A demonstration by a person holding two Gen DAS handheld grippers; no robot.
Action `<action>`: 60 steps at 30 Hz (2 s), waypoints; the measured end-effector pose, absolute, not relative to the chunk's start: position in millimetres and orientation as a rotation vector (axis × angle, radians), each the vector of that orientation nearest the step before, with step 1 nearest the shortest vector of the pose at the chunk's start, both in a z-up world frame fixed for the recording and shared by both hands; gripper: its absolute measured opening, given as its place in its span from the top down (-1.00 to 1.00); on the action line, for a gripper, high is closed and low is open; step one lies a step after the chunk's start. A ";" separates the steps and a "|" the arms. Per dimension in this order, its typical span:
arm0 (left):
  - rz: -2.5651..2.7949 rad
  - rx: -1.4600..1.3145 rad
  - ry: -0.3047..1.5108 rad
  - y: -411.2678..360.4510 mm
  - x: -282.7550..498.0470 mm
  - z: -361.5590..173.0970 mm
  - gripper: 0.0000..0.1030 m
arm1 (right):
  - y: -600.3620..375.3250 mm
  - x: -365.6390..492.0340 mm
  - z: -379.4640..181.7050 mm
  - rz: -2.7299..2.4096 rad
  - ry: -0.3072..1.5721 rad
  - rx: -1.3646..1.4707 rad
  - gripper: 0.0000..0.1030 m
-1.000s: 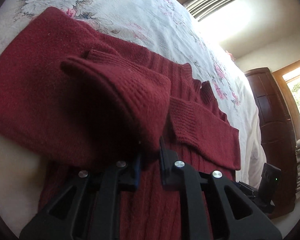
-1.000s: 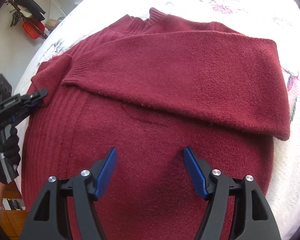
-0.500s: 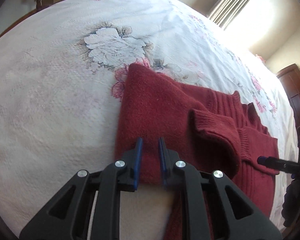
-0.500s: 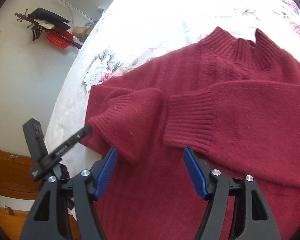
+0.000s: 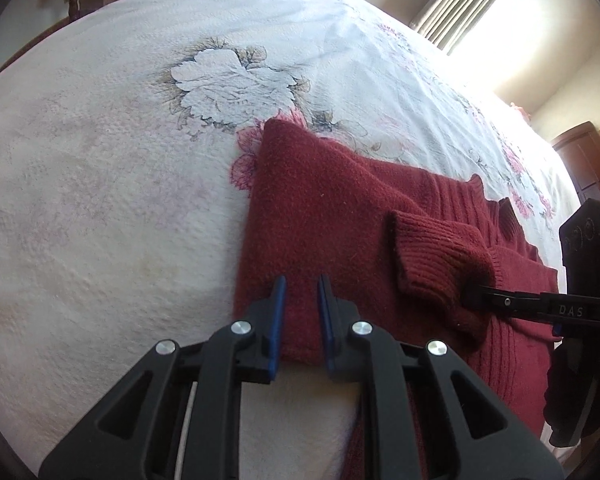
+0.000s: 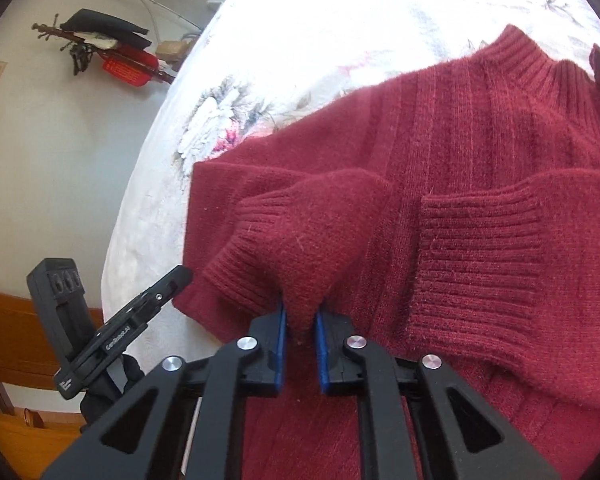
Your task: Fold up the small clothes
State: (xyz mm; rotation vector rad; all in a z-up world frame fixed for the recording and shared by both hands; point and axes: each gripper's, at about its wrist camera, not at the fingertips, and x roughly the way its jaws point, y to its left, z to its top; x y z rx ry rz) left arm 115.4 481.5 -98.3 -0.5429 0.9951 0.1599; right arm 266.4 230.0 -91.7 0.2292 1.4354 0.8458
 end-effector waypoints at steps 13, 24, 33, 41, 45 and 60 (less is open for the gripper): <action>0.080 -0.426 0.988 402.4 161.9 -82.8 0.65 | 112.5 281.9 -30.3 0.722 1.250 0.168 0.80; 0.112 -0.388 1.095 400.8 179.8 -121.1 0.63 | 95.0 289.8 -97.5 0.576 1.368 0.069 0.52; 0.054 -0.412 1.010 391.0 163.2 -85.5 0.61 | 139.0 267.7 -31.3 0.610 1.186 -0.219 -0.08; 0.034 -0.430 1.062 379.8 176.8 -105.6 0.59 | 184.1 269.2 -73.7 0.598 1.255 -0.319 -0.07; 0.046 -0.484 1.079 389.2 180.7 -119.5 0.60 | 179.6 273.1 -85.2 0.573 1.270 -0.294 0.18; 0.061 -0.449 1.086 385.7 185.5 -123.7 0.60 | 39.0 288.4 -55.6 0.508 1.239 0.226 0.83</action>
